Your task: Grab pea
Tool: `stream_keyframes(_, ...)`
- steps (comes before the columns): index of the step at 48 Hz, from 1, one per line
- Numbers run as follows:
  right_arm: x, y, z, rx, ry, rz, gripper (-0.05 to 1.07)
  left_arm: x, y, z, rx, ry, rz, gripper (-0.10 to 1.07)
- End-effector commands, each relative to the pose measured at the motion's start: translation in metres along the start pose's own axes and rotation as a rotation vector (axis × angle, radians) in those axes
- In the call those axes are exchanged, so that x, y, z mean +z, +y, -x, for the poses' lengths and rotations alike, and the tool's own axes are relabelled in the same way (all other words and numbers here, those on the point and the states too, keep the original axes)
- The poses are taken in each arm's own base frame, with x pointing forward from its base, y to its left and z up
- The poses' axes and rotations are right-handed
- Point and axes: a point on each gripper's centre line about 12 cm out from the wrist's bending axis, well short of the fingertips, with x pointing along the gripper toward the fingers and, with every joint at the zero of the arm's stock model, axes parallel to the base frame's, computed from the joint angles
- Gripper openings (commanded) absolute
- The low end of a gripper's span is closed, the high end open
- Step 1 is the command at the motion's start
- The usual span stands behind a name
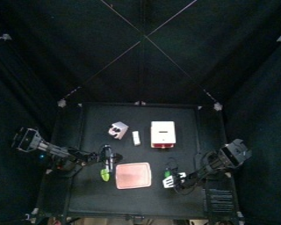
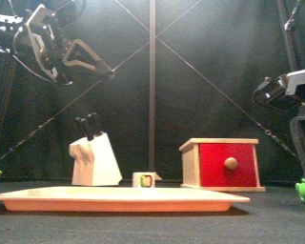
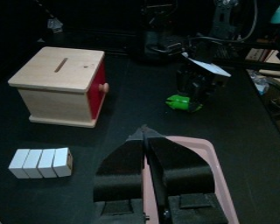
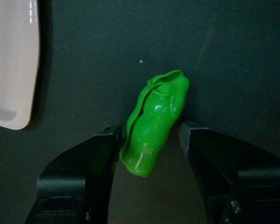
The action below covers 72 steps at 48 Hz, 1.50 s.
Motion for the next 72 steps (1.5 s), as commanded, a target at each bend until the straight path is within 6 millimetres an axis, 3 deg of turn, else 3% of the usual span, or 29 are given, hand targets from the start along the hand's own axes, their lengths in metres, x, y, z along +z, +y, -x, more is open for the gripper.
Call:
stream_keyframes(1,0.001,0.004,0.004,0.021,0.006,-0.009,0.87,0.005,-0.001,-0.001,0.002,-0.018,0.003,0.38)
stream_keyframes(9,0.002,0.003,0.004,0.02,0.004,-0.004,0.84,0.005,-0.001,-0.001,0.001,-0.017,0.003,0.38)
stream_keyframes(25,0.004,0.004,0.008,0.039,0.0,0.002,0.63,0.005,-0.001,-0.001,0.002,-0.018,0.003,0.38)
stream_keyframes(38,0.01,0.01,0.021,0.105,-0.018,0.031,0.63,0.004,0.0,0.0,0.001,-0.015,0.002,0.38)
stream_keyframes(54,0.014,0.013,0.021,0.123,-0.04,0.06,0.63,0.004,0.006,0.014,0.0,-0.032,0.012,0.38)
stream_keyframes(72,0.019,0.017,0.024,0.14,-0.058,0.07,0.63,0.003,0.007,0.015,0.004,-0.031,0.015,0.38)
